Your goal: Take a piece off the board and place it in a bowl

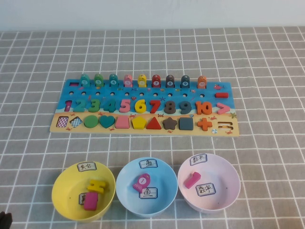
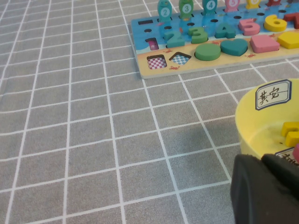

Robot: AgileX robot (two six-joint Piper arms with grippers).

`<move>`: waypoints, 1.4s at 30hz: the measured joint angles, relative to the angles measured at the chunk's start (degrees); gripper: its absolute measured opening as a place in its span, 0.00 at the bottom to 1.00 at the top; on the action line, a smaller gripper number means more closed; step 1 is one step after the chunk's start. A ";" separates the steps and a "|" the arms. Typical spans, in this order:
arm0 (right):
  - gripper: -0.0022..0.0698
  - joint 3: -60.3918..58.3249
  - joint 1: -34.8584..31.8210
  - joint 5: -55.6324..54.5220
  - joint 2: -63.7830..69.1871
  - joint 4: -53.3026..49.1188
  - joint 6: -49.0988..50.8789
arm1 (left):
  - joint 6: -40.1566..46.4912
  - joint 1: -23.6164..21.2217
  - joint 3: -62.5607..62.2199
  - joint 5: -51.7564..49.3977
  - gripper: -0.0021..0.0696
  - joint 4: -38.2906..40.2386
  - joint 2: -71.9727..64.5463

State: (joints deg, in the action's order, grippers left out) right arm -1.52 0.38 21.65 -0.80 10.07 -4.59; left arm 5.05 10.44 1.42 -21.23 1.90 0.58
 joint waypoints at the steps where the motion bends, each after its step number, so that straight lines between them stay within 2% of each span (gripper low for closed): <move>1: 0.01 0.00 0.00 -0.46 0.00 1.09 0.00 | 0.00 0.00 0.00 0.00 0.03 0.00 0.00; 19: 0.01 0.00 0.00 -9.88 0.00 30.52 0.00 | 0.00 0.00 0.00 0.00 0.03 -0.10 0.00; 26: 0.01 0.00 0.00 -11.45 0.00 34.64 -2.34 | 0.00 0.00 0.00 0.00 0.03 -0.10 0.00; 32: 0.01 0.00 0.00 -12.56 0.00 42.05 -2.47 | -0.11 0.00 0.00 0.00 0.03 -0.10 0.00; 37: 0.01 4.12 0.00 -7.47 4.01 43.28 -2.49 | -0.11 0.00 0.00 0.00 0.03 -0.10 0.00; 42: 0.01 12.84 0.00 3.24 16.03 37.86 -2.59 | -0.11 0.00 0.00 0.00 0.03 -0.10 0.00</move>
State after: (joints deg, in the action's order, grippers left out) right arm 11.32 0.38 24.88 15.23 47.92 -7.18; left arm 4.94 10.44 1.42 -21.23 1.80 0.58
